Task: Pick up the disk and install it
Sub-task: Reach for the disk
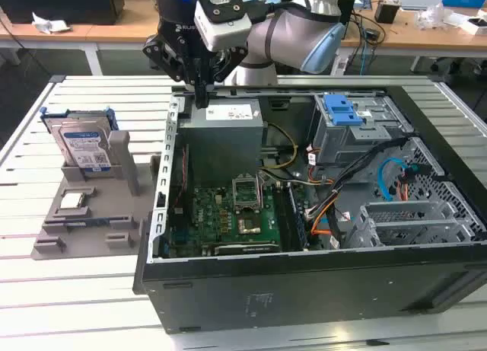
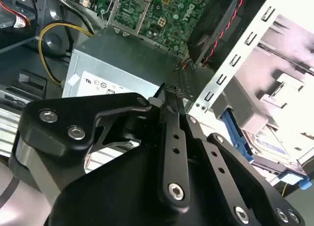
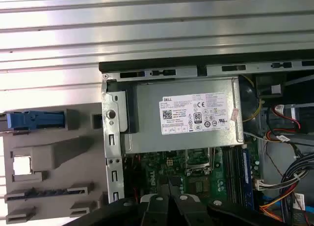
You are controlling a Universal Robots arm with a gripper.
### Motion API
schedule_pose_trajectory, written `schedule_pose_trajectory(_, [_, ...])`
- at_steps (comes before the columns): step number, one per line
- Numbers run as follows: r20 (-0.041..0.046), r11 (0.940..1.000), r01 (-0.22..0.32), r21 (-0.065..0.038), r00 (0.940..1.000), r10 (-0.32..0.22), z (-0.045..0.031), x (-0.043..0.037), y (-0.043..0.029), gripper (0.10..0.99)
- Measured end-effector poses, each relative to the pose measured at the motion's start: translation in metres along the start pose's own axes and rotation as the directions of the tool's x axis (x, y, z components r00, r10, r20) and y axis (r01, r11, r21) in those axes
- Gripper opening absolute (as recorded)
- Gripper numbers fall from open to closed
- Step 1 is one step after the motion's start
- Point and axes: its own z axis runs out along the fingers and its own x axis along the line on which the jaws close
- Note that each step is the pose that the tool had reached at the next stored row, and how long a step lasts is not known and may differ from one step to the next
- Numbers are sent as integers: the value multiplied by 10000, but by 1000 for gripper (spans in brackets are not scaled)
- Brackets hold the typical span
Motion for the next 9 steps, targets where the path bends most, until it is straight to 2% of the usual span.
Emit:
schedule_pose_trajectory(3, [0, 10000, 1, 1, 10000, -1, -4, 137, -11, 106])
schedule_pose_trajectory(7, [0, 10000, 0, 0, 10000, 0, -7, 256, -19, 106])
schedule_pose_trajectory(9, [0, 10000, 1, 0, 10000, -1, -8, 276, -21, 106])
